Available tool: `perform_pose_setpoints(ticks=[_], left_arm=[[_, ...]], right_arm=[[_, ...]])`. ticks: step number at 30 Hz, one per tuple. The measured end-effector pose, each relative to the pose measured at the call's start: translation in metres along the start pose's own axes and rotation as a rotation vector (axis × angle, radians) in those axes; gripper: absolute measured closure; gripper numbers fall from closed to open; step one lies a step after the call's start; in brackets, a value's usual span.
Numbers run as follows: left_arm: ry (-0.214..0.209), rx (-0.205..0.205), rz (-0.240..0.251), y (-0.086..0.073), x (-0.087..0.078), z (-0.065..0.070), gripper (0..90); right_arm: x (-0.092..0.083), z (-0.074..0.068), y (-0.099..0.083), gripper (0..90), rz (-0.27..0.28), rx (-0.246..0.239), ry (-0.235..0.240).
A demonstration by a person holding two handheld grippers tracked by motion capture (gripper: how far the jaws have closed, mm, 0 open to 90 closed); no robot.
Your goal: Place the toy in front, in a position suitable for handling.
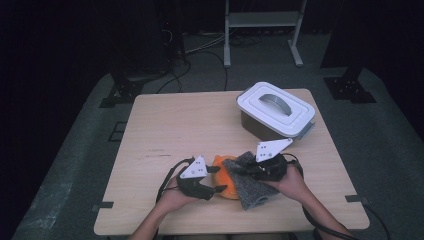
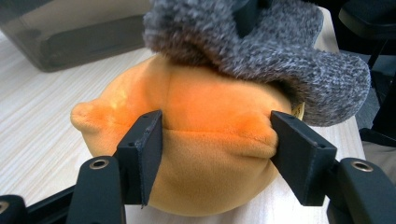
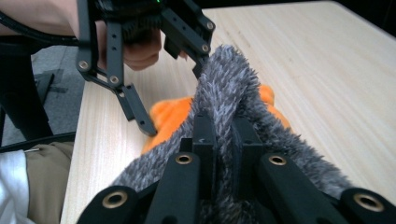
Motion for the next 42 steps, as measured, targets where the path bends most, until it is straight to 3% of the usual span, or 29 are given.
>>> perform_pose_setpoints(ticks=[4, 7, 9, 14, 17, 21, 25, 26, 27, 29, 32, 37, 42], left_arm=[[-0.014, -0.008, 0.008, 0.001, -0.001, 0.001, 34.9], [-0.067, -0.068, 0.056, 0.007, -0.006, 0.005, 31.4], [-0.074, -0.077, 0.075, 0.01, -0.008, 0.006, 31.9], [-0.036, -0.045, 0.027, 0.005, 0.0, 0.006, 34.7], [-0.032, -0.015, 0.024, 0.005, 0.001, 0.009, 35.1], [-0.009, 0.014, 0.005, 0.001, -0.001, 0.009, 36.5], [-0.006, 0.007, 0.01, -0.001, -0.003, 0.008, 36.6], [-0.02, -0.021, 0.028, 0.0, -0.004, 0.008, 36.5], [-0.03, -0.034, 0.037, 0.001, -0.004, 0.008, 36.5], [-0.025, -0.016, 0.031, 0.001, -0.003, 0.009, 36.9], [-0.036, 0.01, 0.026, 0.002, -0.001, 0.013, 37.7], [-0.037, 0.032, 0.014, 0.0, -0.002, 0.012, 37.6], [-0.041, 0.014, 0.024, -0.002, -0.005, 0.008, 36.9]], right_arm=[[0.004, -0.001, -0.011, 81.7, 0.005, 0.05, 0.022], [0.004, -0.008, -0.019, 81.7, 0.02, 0.079, 0.036], [0.005, -0.014, -0.022, 81.8, 0.027, 0.084, 0.053], [0.003, -0.021, -0.016, 81.9, 0.014, 0.058, 0.051], [0.004, -0.023, 0.001, 82.0, 0.006, -0.017, 0.023], [0.013, -0.019, 0.003, 82.0, -0.022, -0.026, 0.038], [0.01, -0.021, -0.01, 82.1, -0.037, -0.009, 0.044], [0.007, -0.02, -0.013, 82.1, -0.04, -0.009, 0.042], [0.002, -0.02, -0.018, 82.1, -0.051, -0.007, 0.029], [-0.005, -0.017, -0.022, 82.1, -0.047, 0.022, 0.024], [-0.008, -0.012, -0.015, 82.0, -0.035, 0.02, 0.013], [0.003, 0.007, 0.006, 82.0, -0.004, -0.001, -0.003], [0.013, 0.013, -0.003, 82.0, -0.032, 0.034, 0.032]])
Point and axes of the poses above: each handheld gripper's, and its own axes: x roughly forward along the jaws, y roughly out of its top, z roughly to its right, the point moved 7 cm from there along x, roughly forward along the jaws, and after that the axes turned 10 degrees about -x, right-handed, at the moved point
